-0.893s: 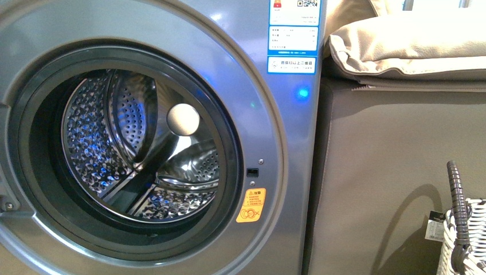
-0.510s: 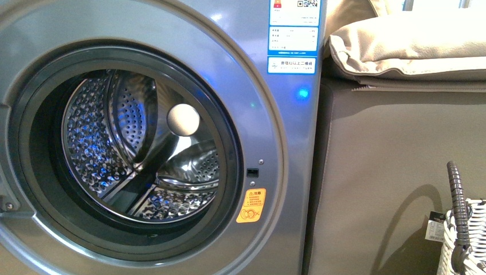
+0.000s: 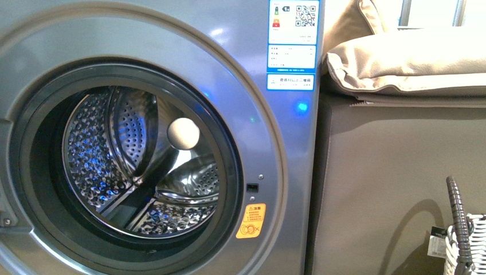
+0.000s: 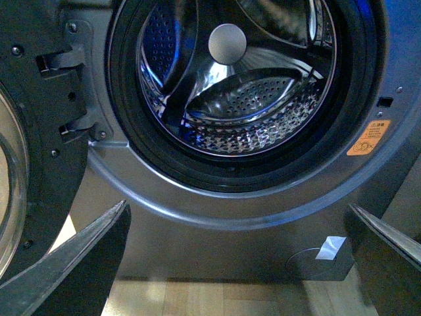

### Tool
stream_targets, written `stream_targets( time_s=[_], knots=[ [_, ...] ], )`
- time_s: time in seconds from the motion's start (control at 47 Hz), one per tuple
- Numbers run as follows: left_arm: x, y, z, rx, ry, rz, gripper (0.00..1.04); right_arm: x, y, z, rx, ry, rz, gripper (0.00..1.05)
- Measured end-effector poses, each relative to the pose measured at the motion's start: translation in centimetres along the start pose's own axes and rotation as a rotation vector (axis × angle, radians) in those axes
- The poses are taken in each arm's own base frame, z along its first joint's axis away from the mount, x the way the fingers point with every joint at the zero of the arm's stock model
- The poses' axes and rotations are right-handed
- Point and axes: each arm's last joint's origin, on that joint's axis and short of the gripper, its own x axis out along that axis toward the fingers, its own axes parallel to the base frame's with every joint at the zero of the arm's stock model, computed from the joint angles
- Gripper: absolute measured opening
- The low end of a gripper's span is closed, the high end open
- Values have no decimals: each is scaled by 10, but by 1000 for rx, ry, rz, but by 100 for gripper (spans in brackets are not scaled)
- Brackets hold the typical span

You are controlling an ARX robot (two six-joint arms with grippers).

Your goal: Put clothes into washing machine

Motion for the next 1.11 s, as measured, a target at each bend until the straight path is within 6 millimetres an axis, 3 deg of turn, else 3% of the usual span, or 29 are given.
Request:
stream_targets(
  time_s=[0.319,0.574,0.765,0.893,0.999,1.105],
  knots=[
    [0,0,0,0,0,0,98,13,-19,6,48,-25,-2,97],
    [0,0,0,0,0,0,98,45,-37,38,73,-15,17,97],
    [0,0,0,0,0,0,98,88,-67,59,195,151,-82,97],
    [0,0,0,0,0,0,98,140,-99,71,238,364,-196,97],
    [0,0,0,0,0,0,98,178,-124,57,221,602,-281,97],
    [0,0,0,0,0,0,98,193,-139,29,194,777,-318,97]
  ],
)
